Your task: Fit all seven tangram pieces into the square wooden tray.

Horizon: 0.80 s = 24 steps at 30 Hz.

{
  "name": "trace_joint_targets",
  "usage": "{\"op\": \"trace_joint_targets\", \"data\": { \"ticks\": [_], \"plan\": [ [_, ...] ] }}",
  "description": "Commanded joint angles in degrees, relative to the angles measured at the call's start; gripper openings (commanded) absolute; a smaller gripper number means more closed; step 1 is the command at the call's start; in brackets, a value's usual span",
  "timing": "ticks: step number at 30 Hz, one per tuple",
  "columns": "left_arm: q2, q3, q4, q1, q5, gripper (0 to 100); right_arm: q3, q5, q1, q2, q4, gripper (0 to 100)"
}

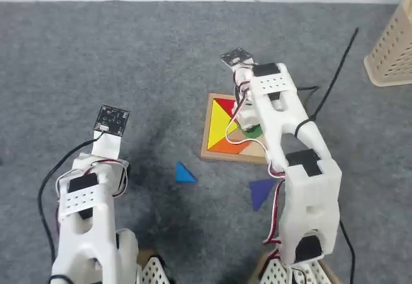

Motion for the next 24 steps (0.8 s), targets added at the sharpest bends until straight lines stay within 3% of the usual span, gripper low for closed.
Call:
{"op": "trace_joint_targets", "data": {
  "ticks": [1, 9, 24],
  "plan": [
    [-1.67, -0.31, -1.14, 0.18, 0.88, 17, -4.66, -1.67, -1.89, -10.15, 5.23, 0.9],
    [-1.67, -0.31, -1.14, 0.18, 0.88, 17, 4.48, -4.31, -10.15, -26.15, 8.92, 0.9],
    [-1.67, -0.31, -1.23, 0.18, 0.88, 17, 46.59, 7.21, -10.86, -51.03, 5.23, 1.1]
  ]
}}
